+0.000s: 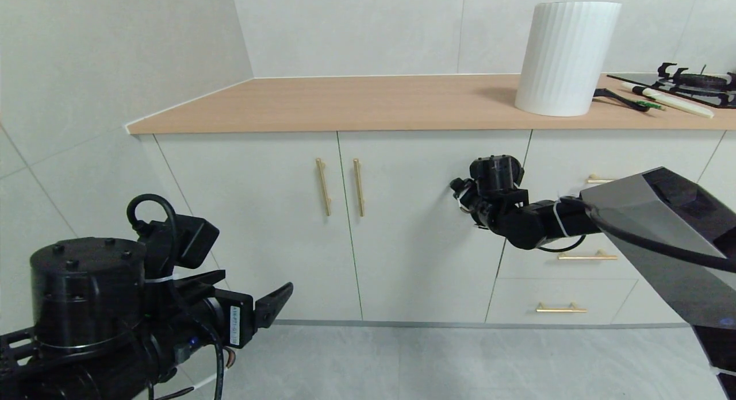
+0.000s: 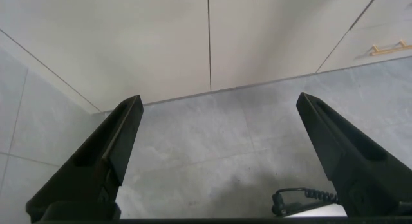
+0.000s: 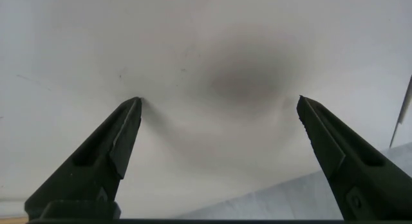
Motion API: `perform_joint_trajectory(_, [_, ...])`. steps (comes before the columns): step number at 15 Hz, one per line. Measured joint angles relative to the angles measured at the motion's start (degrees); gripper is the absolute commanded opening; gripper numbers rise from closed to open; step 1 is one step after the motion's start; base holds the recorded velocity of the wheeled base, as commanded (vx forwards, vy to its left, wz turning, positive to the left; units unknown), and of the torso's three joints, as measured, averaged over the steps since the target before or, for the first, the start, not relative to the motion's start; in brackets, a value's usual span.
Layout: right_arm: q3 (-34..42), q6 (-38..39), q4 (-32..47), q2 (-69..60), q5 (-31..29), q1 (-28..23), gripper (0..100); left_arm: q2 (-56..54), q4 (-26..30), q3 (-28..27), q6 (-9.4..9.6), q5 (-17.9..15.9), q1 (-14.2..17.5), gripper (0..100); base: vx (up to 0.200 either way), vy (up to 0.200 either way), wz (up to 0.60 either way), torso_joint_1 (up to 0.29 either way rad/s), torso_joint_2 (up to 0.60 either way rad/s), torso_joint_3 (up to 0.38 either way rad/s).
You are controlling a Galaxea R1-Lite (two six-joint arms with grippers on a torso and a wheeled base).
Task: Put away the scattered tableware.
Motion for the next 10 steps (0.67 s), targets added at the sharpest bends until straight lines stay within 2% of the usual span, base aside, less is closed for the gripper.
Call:
perform_joint_trajectory(2, [1.16, -0.01, -0.28, -1.05, -0.22, -0.17, 100, 0.00, 0.00, 0.02, 0.00, 0.00, -0.02, 100, 0.000, 0.000, 0.00, 0.000, 0.00, 0.000])
perform_joint_trajectory(5, [8.46, -0.96, -0.50, -7.56, -0.09, 0.13, 100, -0.51, -0.07, 0.02, -0.02, 0.06, -0.05, 100, 0.000, 0.000, 0.00, 0.000, 0.00, 0.000])
perform_joint_trajectory(6, [11.97, -2.13, -0.55, -11.30, 0.00, 0.55, 100, -1.21, -0.05, 0.02, 0.00, 0.22, -0.05, 100, 0.000, 0.000, 0.00, 0.000, 0.00, 0.000])
perform_joint_trajectory(10, [30.03, -8.92, -1.84, -32.28, -0.33, 0.88, 100, -7.35, 0.11, 2.05, 0.28, 4.27, 0.00, 100, 0.000, 0.000, 0.00, 0.000, 0.00, 0.000])
